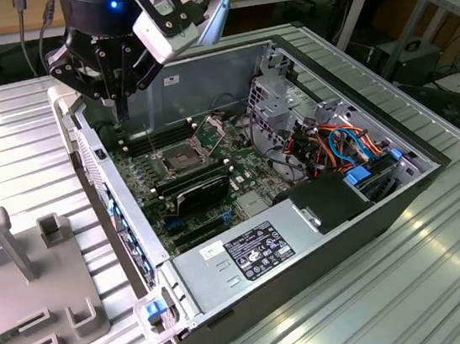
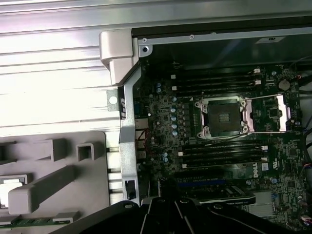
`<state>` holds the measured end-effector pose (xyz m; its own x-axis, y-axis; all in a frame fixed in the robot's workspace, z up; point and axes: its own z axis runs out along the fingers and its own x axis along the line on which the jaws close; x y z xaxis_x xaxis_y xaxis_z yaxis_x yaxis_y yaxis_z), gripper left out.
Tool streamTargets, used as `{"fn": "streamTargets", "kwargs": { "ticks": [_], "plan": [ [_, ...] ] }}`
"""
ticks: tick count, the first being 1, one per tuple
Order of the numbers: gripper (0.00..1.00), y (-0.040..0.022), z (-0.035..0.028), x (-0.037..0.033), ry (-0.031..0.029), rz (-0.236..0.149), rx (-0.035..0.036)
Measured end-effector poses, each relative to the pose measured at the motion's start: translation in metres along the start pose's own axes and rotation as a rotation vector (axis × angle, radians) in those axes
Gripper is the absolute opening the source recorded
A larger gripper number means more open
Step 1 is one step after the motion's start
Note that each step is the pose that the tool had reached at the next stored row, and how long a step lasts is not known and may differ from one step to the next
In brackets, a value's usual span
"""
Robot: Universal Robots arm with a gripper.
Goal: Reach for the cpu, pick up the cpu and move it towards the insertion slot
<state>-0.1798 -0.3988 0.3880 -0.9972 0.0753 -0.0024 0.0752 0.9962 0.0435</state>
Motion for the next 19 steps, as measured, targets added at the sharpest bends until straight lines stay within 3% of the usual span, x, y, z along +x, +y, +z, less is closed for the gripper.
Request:
{"fn": "streamTargets", "kwargs": {
  "ticks": [19],
  "plan": [
    [0.11,-0.0009,0.0007,0.0114,0.0014,0.000,0.0001]
  ]
}}
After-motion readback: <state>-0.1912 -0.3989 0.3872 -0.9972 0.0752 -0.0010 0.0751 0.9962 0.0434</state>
